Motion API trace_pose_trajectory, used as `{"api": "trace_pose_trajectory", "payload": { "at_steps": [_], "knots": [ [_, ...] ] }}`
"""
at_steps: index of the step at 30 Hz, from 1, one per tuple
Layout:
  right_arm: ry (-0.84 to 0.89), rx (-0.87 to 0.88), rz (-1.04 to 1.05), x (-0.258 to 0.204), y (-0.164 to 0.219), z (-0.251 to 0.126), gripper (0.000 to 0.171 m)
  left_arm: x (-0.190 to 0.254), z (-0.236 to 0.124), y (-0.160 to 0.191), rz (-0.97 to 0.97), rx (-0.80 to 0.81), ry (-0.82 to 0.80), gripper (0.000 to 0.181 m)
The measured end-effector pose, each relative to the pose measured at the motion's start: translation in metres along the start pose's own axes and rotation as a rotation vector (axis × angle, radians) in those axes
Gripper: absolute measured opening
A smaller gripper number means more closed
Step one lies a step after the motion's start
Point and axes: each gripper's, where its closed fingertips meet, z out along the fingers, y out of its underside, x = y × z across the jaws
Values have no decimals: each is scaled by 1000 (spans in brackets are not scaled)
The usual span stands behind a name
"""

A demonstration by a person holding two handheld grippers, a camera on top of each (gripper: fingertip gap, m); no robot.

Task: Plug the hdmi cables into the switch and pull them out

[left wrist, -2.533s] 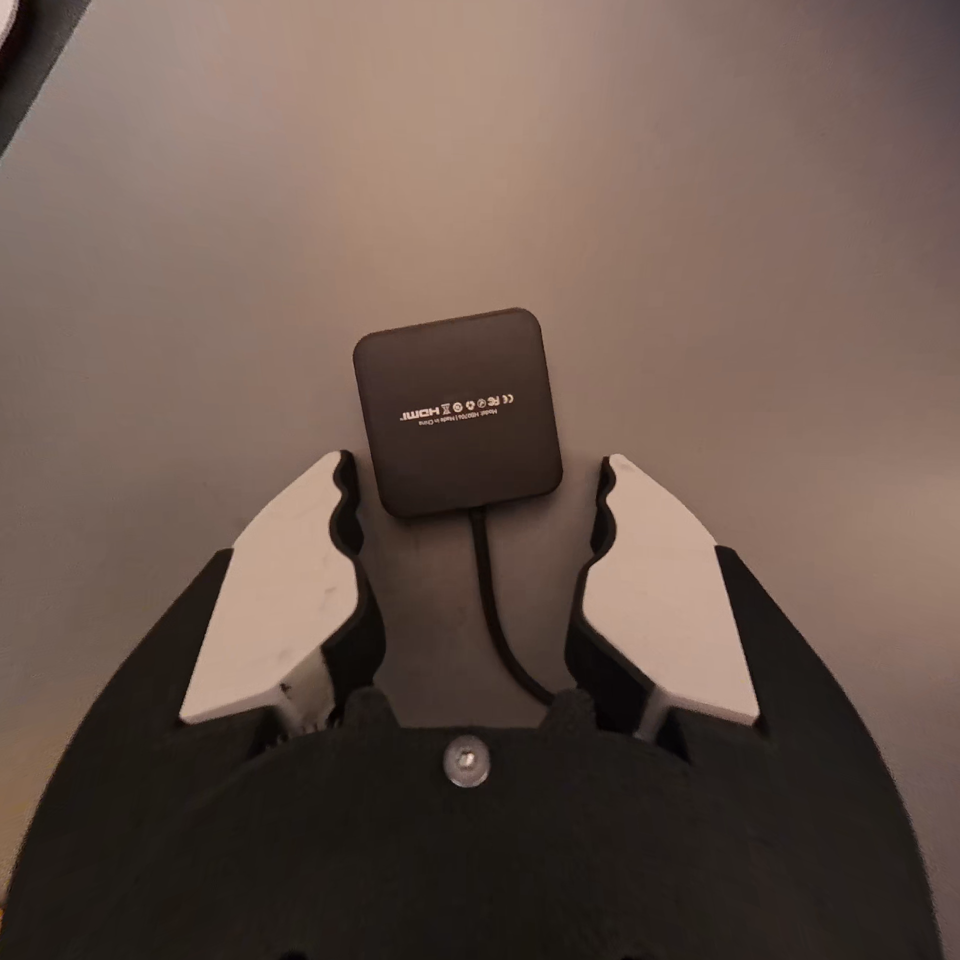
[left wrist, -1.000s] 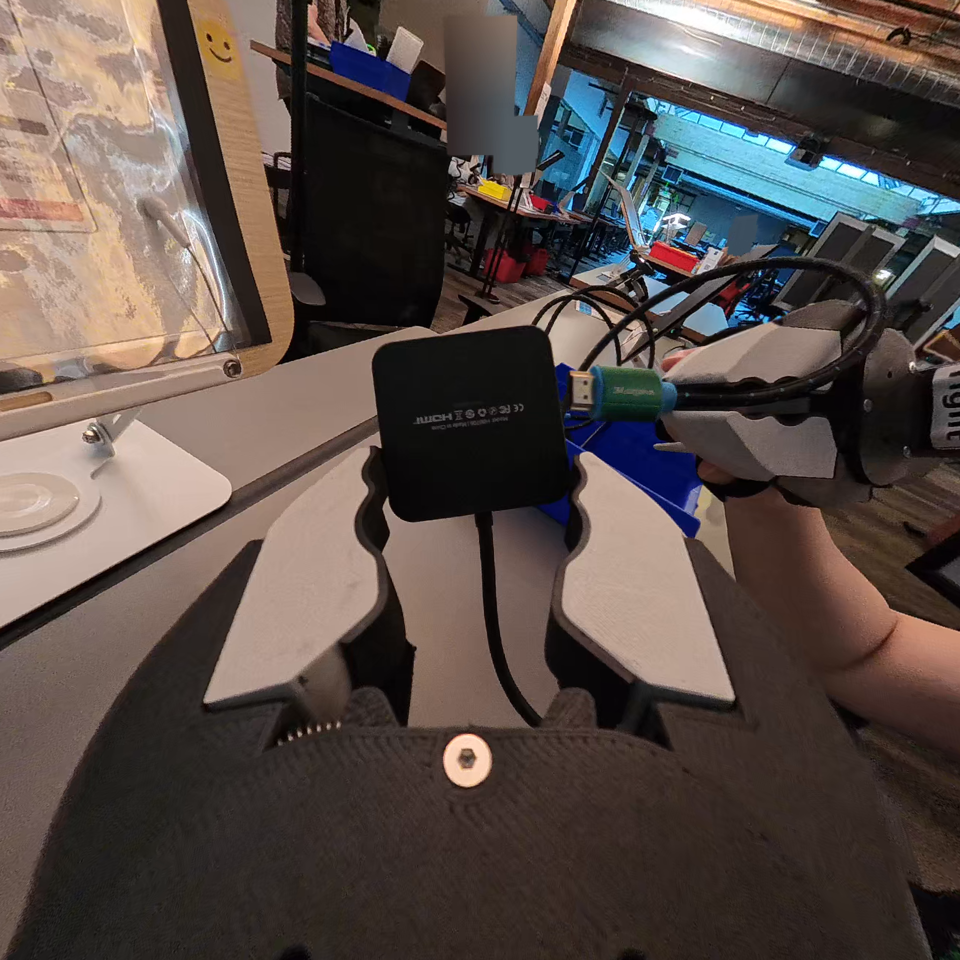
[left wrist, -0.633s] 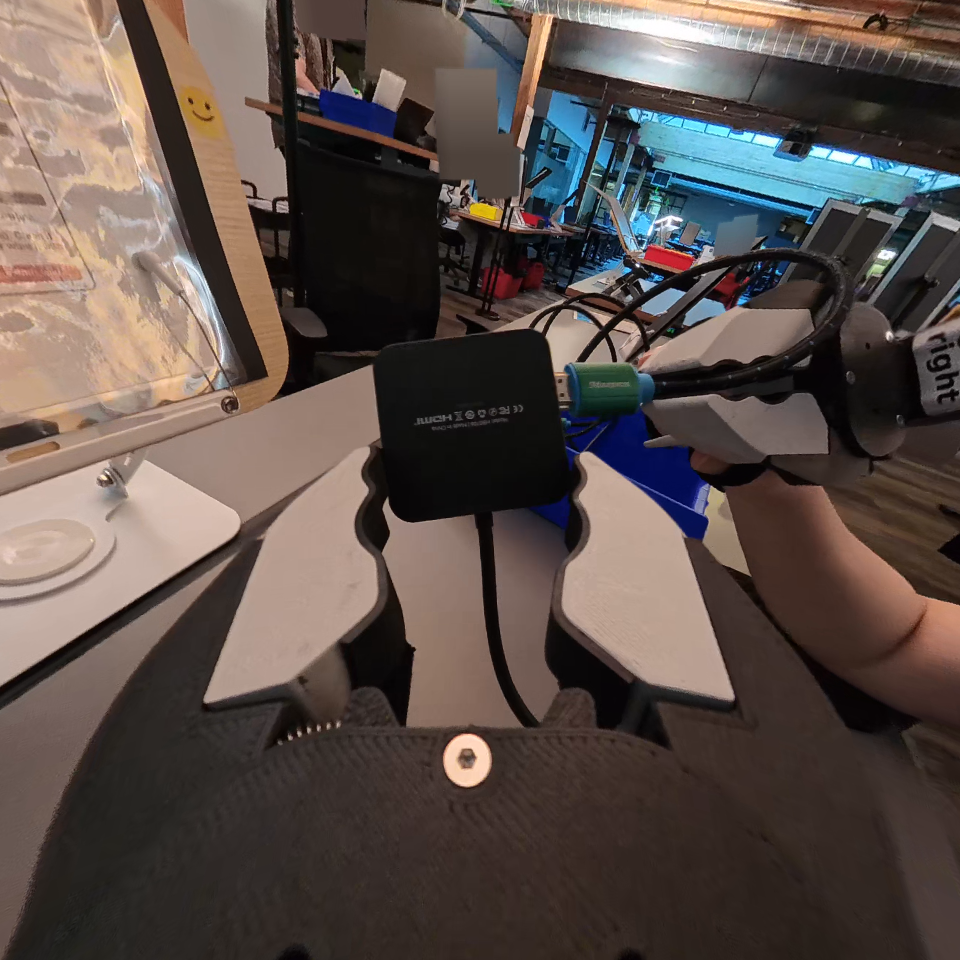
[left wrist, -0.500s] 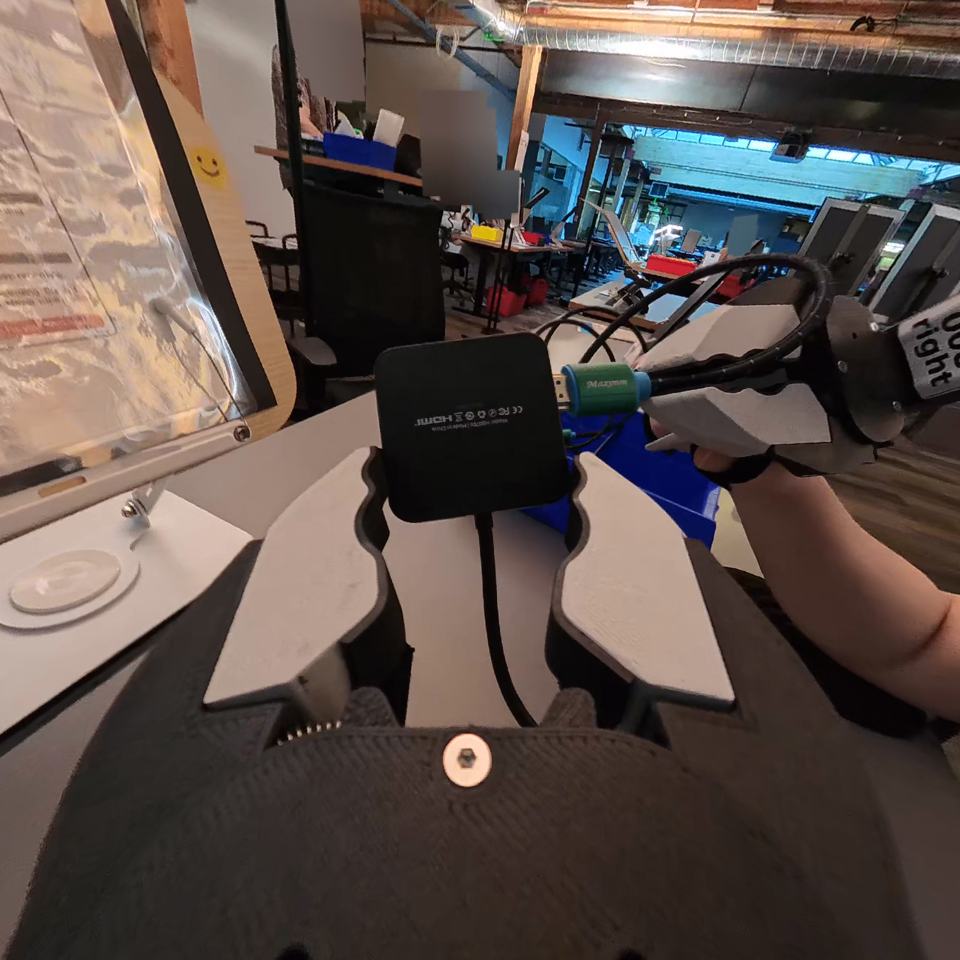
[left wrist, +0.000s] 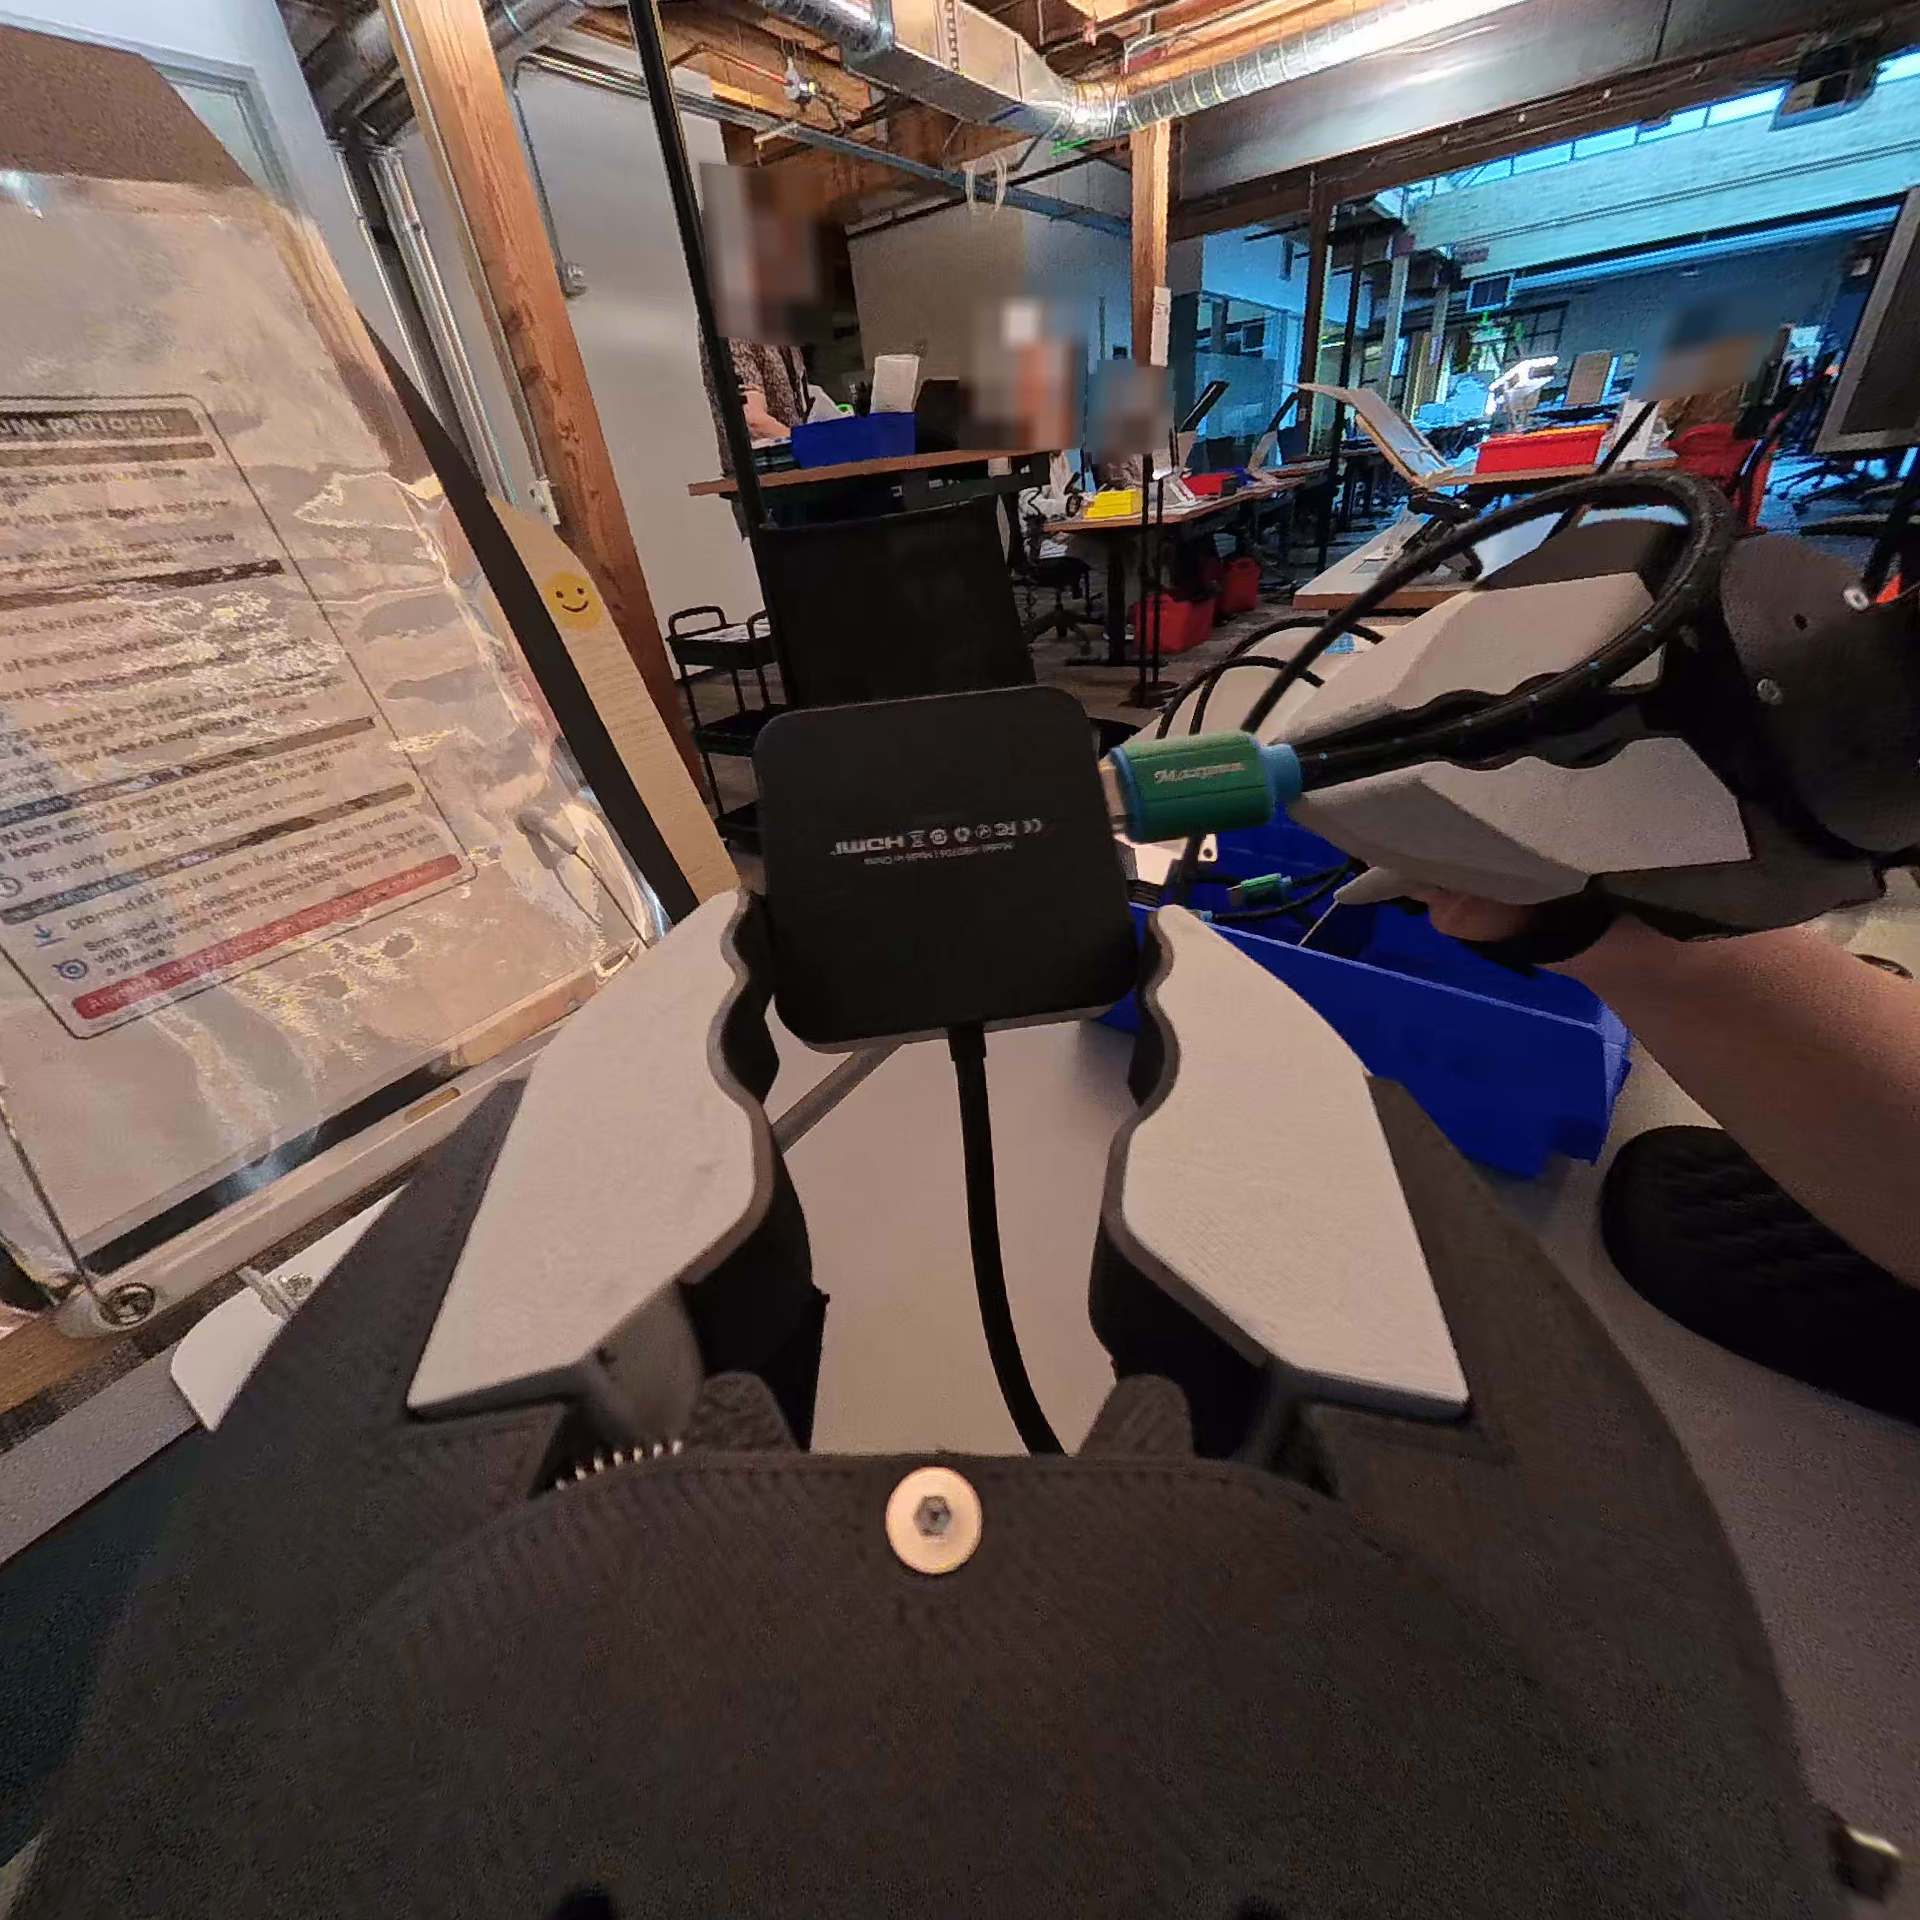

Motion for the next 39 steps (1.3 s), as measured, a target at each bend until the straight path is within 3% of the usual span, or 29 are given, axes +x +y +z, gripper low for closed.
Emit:
{"api": "trace_pose_trajectory", "payload": {
  "at_steps": [1,24,27,29,33,34,35,36,39],
  "knots": [
    [11,10,-12,0,-1,0,6,1,0,-1,-6,0,3,67],
    [-3,145,1,7,-19,-14,6,18,-8,-23,48,45,5,66],
    [-45,187,-38,13,-24,-29,6,31,-10,-29,-57,14,105,62],
    [-72,252,-40,15,-32,-41,6,33,-17,-37,-263,59,206,44],
    [-206,378,-52,3,-49,-57,6,54,-22,-33,-596,31,559,69],
    [-237,378,-65,-3,-50,-58,6,66,-25,-34,-648,21,675,67],
    [-252,375,-84,-6,-49,-57,6,78,-29,-38,-668,24,785,56],
    [-259,373,-96,-9,-48,-56,6,88,-33,-39,-656,26,861,25],
    [-280,359,39,-4,-43,-52,6,87,-28,-38,-621,40,821,14]
  ]
}}
